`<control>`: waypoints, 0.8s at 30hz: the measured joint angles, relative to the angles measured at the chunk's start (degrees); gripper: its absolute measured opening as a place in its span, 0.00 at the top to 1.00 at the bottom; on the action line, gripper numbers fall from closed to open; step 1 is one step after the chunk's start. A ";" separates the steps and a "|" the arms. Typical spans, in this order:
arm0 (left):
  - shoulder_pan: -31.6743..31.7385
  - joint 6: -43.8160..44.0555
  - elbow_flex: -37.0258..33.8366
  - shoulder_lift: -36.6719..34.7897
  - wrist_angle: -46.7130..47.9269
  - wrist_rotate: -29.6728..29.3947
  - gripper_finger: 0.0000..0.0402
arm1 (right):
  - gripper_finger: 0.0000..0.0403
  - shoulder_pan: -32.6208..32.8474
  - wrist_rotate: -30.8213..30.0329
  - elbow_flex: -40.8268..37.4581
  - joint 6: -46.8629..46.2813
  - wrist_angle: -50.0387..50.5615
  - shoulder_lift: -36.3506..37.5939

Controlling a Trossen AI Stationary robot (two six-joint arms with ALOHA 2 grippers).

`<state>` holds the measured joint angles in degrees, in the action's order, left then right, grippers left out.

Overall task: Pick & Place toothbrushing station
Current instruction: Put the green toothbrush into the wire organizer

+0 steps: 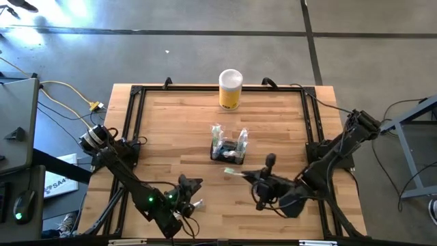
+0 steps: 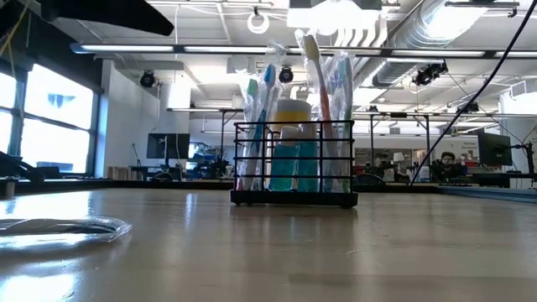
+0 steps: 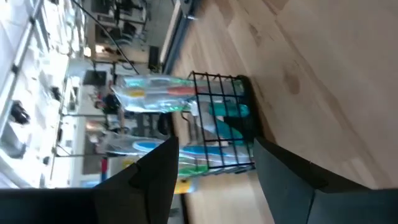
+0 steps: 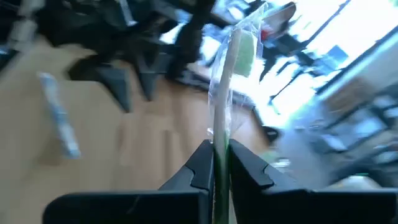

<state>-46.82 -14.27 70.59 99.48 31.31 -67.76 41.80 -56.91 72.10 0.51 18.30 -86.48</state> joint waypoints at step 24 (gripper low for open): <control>3.18 19.06 -0.03 0.00 6.79 11.20 0.50 | 0.95 7.76 -27.77 -10.74 -52.21 44.04 8.84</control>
<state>-43.65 4.79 70.55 99.48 38.11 -56.56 49.56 -84.69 61.36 -51.70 62.33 -77.64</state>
